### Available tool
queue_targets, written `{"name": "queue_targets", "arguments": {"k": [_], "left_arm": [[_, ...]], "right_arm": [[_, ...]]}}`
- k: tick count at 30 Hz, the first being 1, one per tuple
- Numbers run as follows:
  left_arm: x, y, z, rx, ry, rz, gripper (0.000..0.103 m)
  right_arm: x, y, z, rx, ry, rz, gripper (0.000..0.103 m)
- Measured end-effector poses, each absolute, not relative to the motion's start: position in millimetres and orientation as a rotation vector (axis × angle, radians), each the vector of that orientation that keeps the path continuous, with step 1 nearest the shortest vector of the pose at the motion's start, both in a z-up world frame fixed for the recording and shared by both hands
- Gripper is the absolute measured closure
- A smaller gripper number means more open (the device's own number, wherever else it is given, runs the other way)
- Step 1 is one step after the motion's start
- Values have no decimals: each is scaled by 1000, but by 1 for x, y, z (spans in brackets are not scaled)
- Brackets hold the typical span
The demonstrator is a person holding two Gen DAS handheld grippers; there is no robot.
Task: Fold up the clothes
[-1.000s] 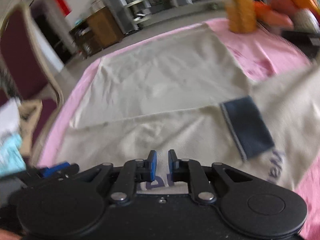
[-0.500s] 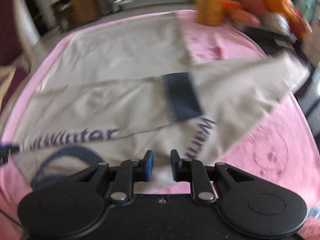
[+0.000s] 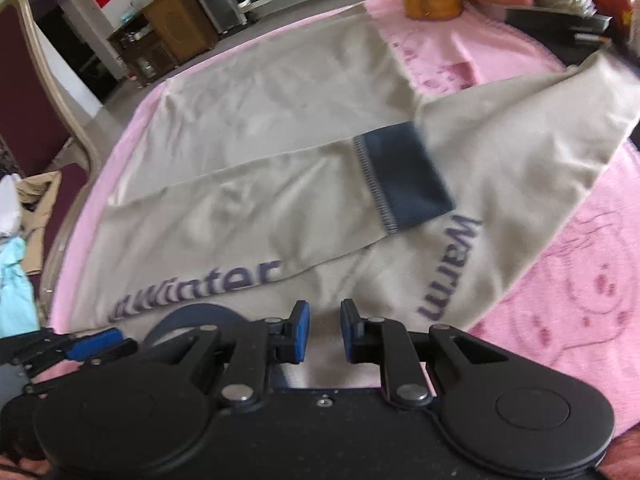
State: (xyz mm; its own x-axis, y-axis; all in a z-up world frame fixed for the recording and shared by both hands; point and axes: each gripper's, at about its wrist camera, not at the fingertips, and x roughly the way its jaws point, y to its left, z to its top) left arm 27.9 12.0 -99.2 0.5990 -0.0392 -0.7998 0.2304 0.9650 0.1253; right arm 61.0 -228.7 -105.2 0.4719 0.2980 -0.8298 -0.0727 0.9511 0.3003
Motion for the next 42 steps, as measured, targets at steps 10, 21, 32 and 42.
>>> {"name": "queue_targets", "arguments": {"k": [10,21,32,42], "left_arm": [[20,22,-96,183,981,-105,81],[29,49,-15,-23,796,-12,80],[78,-16,7,5,824,-66,80],[143,-96,-44,81,926,-104,75]], "right_arm": [[31,-240,-103,193,1083,142,95],[39,-289,-4,471,775,163,89],[123,-417,-1,715,575,-165,83],[195,-527,-71,744,605,-453,79]]}}
